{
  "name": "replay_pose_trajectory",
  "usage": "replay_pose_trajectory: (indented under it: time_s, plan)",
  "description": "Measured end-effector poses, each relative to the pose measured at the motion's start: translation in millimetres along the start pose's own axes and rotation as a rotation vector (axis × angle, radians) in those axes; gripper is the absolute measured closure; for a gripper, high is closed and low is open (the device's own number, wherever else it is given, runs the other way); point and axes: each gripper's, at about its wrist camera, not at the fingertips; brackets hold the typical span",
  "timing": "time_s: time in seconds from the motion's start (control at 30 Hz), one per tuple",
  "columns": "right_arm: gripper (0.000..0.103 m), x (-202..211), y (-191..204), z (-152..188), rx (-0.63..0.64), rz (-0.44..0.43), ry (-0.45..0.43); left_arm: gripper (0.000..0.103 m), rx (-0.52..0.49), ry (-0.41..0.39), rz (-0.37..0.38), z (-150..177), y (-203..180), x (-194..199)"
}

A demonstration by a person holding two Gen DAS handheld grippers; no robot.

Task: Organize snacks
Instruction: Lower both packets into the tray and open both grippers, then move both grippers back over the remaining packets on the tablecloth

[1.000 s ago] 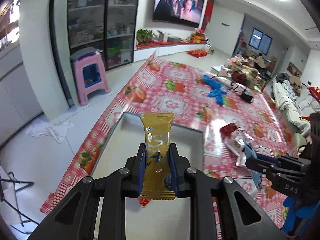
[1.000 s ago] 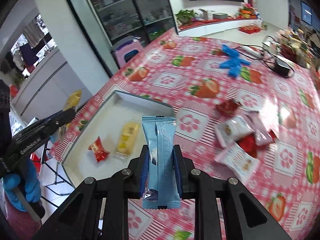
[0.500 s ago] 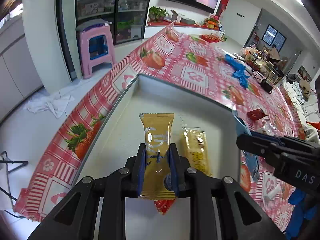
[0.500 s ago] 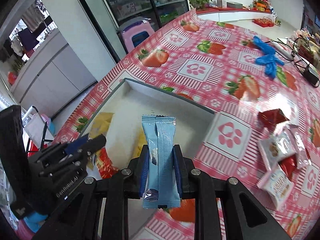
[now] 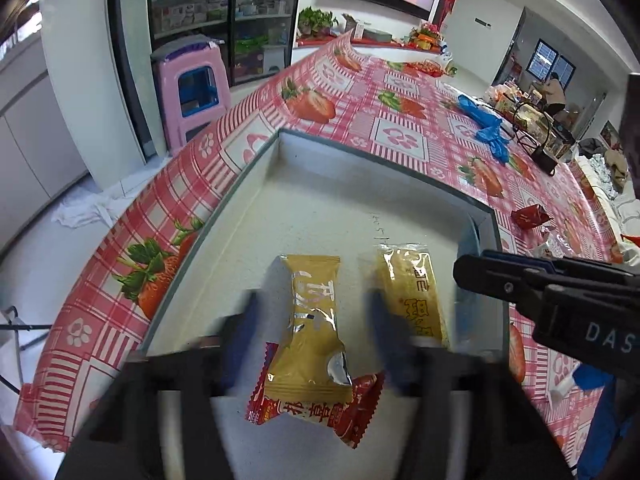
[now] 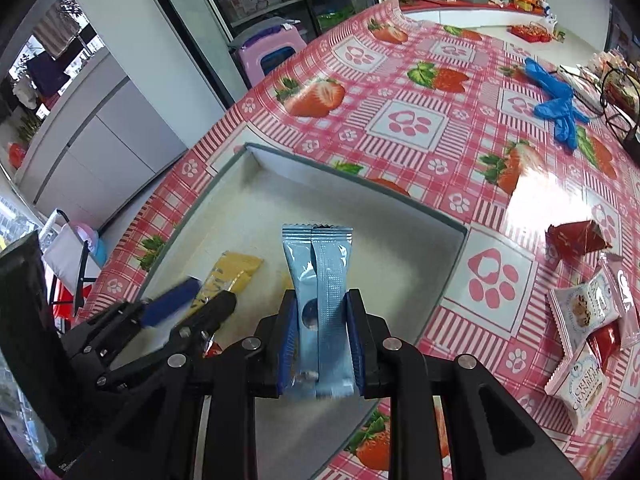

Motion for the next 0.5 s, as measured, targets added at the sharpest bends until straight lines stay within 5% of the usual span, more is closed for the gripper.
replay_pose_trajectory:
  time_s: [0.07, 0.17, 0.5]
  plan:
    - [0.073, 0.8, -4.5, 1.6, -0.014, -0.009, 0.01, 0.025, -0.005, -0.02, -0.001, -0.3, -1.5, 5.2]
    - [0.005, 6.8, -11.3, 3.7, -0.042, -0.007, -0.002, 0.025, -0.017, -0.014, -0.002, -3.6, -7.9, 10.0]
    - [0.004, 51.7, -53.9, 10.4, -0.116, 0.026, -0.069, 0.025, -0.085, -0.069, 0.063, -22.5, -45.9, 60.9]
Point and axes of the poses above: each gripper's, at about its wrist camera, not at the fingertips, and x roughly against the way its jaws point, y to its left, z to its underside, and after that the axes turned 3 degrees about -y, right-handed
